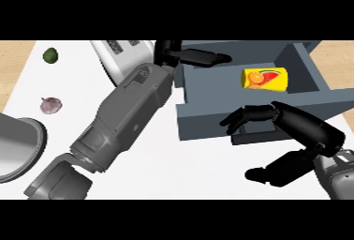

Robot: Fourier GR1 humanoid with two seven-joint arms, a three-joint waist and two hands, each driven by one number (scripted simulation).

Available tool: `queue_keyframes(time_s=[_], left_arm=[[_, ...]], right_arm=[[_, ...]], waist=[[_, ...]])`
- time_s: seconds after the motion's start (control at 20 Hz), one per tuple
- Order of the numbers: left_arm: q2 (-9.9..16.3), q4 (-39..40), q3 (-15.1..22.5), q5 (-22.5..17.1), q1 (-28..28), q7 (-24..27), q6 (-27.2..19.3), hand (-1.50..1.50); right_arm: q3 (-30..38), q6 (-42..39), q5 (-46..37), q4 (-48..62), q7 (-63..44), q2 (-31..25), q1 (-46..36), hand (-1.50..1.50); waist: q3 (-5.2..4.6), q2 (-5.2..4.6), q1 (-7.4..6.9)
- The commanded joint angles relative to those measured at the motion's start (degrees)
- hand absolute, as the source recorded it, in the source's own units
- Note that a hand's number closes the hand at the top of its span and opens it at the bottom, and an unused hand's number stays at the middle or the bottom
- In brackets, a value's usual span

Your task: Pick up the cup, place it into the drawer and close the drawer

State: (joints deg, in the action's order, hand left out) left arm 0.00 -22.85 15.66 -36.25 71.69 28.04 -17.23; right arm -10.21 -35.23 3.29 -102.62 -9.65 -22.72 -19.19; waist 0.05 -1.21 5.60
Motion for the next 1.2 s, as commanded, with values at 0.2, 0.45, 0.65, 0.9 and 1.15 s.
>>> queue_keyframes(time_s=[0.2, 0.45, 0.65, 0.9, 1.15], left_arm=[[0.0, -1.3, -0.8, -3.3, -1.8, 3.6, 0.3, -1.5], [0.8, -3.4, -2.2, -2.2, -7.7, 6.0, 4.8, -1.5], [2.8, -7.3, -1.9, -2.0, -9.7, 3.9, 5.0, -1.5], [4.5, -11.5, -1.4, -2.1, -14.4, 3.2, 7.0, -1.5], [10.1, -15.4, -2.2, -3.3, -18.6, 1.9, 12.0, -1.5]], right_arm=[[-5.7, 7.2, -20.1, 13.0, 6.6, 1.4, 0.0, -1.5], [-10.2, 12.4, -29.4, 28.6, 16.1, 2.4, -0.7, -1.5], [-11.2, 16.6, -34.0, 43.5, 19.9, 5.3, -5.9, 1.5], [-5.7, 21.9, -34.1, 58.9, 25.8, 7.7, -15.9, 1.5], [1.7, 25.3, -31.1, 66.2, 31.9, 4.4, -22.2, 1.5]], waist=[[0.01, 0.41, -4.46], [0.05, 0.45, -7.72], [0.09, 0.71, -9.49], [0.17, 0.28, -11.47], [0.21, 0.13, -13.09]])
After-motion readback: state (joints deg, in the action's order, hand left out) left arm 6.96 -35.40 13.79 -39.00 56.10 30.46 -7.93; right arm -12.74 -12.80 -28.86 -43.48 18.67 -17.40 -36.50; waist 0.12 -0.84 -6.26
